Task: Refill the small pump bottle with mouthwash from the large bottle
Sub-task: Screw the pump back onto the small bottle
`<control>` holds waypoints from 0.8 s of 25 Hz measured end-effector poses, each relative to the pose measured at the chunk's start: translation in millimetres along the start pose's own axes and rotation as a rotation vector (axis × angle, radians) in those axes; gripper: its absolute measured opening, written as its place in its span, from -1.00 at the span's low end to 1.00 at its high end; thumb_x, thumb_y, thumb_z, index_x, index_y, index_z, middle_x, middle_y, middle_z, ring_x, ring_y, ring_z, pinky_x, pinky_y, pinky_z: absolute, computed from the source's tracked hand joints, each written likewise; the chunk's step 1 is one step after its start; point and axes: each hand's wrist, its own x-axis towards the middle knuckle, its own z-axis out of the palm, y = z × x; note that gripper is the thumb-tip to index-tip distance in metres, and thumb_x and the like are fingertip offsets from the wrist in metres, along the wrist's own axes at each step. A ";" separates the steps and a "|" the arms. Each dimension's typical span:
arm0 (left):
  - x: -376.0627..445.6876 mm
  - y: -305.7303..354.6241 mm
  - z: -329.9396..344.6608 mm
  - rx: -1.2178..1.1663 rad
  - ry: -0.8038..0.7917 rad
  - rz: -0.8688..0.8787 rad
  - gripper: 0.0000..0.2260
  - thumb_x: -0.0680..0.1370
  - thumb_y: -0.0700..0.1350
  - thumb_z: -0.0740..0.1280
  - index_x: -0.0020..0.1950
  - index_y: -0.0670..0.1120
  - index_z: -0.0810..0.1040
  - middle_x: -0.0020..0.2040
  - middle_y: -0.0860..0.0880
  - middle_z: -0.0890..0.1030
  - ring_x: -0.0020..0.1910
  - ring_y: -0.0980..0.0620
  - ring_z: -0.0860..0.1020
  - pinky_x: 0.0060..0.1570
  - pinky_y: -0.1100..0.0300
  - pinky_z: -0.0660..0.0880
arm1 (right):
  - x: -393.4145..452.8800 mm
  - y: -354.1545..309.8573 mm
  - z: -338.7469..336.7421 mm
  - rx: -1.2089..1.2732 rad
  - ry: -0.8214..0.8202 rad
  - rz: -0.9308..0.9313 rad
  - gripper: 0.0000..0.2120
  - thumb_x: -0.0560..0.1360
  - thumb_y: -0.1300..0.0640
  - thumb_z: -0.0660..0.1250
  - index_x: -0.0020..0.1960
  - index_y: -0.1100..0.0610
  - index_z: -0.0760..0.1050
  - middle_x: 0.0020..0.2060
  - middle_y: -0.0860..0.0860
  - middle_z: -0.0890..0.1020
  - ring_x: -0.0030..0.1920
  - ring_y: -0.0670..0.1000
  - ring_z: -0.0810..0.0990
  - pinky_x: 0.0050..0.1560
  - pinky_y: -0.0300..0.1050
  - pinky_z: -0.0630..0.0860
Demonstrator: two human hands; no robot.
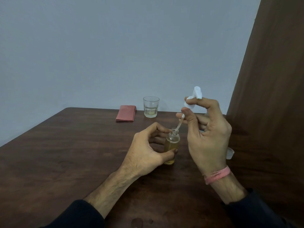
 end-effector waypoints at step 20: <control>5.4 -8.6 -1.4 -0.010 0.147 -0.017 -0.59 0.41 -0.15 0.75 0.12 0.12 0.68 0.06 0.14 0.84 0.07 0.15 0.83 0.19 -0.04 0.79 | -16.5 14.9 12.7 0.129 -0.282 0.428 -0.77 0.62 0.23 0.49 0.20 -0.03 0.63 0.14 -0.18 0.75 0.23 -0.21 0.70 0.23 -0.13 0.68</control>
